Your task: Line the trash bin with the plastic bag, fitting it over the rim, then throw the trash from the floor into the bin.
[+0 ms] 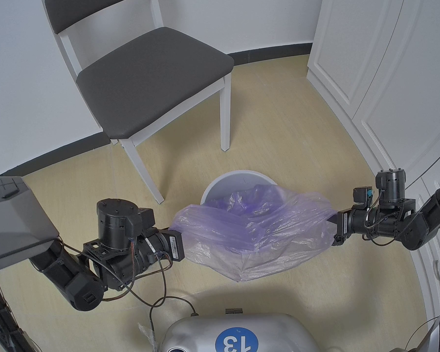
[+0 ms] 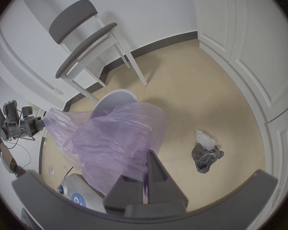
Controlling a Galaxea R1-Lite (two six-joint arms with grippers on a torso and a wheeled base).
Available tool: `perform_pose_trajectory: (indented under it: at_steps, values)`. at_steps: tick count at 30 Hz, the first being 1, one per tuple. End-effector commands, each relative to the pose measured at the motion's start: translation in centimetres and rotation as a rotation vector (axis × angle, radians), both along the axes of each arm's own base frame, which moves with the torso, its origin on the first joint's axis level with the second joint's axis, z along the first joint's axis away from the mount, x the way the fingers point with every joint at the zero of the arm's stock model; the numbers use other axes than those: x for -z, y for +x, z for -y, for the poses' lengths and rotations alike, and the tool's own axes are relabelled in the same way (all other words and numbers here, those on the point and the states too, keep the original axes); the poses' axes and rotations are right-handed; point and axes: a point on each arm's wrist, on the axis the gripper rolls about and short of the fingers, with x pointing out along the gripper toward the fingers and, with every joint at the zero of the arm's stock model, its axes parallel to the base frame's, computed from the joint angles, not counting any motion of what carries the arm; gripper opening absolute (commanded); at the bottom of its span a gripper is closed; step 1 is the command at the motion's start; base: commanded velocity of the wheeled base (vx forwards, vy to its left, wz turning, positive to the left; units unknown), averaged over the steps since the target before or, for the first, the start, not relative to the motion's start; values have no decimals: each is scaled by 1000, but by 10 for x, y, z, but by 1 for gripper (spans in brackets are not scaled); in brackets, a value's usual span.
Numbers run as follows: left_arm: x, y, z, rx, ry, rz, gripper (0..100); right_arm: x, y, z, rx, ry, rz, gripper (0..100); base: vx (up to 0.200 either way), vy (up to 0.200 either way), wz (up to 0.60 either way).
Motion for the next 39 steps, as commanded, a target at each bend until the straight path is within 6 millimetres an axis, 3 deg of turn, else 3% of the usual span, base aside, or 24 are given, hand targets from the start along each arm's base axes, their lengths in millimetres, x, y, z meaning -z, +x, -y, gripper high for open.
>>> perform_pose_trajectory:
  at_steps: [1,6,12,17,22,28,32,39]
  values:
    - [-3,-3,-19,-15,-12,-13,0,-7,-18,2,-11,-10,5,0,0,0,0]
    - [-6,-1,-25,-12,-12,-33,0,-11,-33,5,-24,-33,13,0,0,0,0]
    - [-30,-22,-24,29,9,-73,0,-15,-37,6,-27,-46,-18,0,0,0,0]
    - [-30,-21,-24,25,25,-108,0,-10,-35,5,-38,-63,-41,0,0,0,0]
    - [-12,-11,-20,24,48,-156,0,3,-25,5,-39,-81,-86,0,0,0,0]
    - [28,18,-16,-15,71,-235,0,33,-1,2,2,-95,-134,0,0,0,0]
    - [49,44,-26,-68,21,-177,0,46,16,0,76,-46,-112,0,0,0,0]
    - [71,67,-27,-116,-89,-67,0,53,36,-3,155,62,3,0,0,0,0]
